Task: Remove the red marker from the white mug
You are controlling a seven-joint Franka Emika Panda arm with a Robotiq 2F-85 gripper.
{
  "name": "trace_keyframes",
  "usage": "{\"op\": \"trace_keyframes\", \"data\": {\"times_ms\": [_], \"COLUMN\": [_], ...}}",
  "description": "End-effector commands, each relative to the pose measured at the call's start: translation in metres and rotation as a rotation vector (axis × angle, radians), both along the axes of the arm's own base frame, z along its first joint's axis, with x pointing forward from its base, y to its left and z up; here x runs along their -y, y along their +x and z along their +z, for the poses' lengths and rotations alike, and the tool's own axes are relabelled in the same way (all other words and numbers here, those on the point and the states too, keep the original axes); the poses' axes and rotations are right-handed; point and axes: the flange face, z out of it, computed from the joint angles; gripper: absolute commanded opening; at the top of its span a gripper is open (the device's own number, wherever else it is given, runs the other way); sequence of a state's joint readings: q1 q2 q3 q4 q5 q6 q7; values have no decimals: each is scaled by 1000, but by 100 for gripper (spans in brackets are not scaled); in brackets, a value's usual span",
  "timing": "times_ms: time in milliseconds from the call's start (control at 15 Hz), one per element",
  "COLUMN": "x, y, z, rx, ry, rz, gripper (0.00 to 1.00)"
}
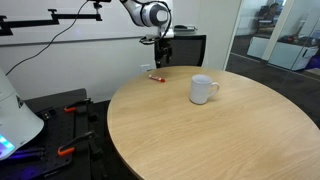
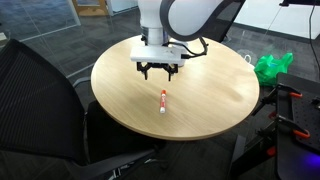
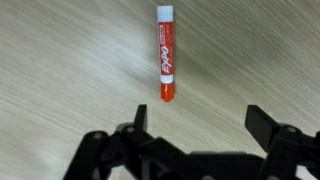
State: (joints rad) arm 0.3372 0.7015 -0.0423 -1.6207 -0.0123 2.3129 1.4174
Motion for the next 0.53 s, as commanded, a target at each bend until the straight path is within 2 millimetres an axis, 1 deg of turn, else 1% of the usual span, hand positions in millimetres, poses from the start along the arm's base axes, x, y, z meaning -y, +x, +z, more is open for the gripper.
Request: {"op": "trace_keyframes", "data": {"times_ms": [0, 67, 267, 467], "x": [2, 0, 1, 1], "y": [-13, -2, -5, -6], "z": [19, 7, 12, 11], "rx": [36, 10, 13, 12], "ry": [-20, -7, -10, -11], "rz": [-20, -1, -7, -6], "gripper": [100, 100, 100, 100]}}
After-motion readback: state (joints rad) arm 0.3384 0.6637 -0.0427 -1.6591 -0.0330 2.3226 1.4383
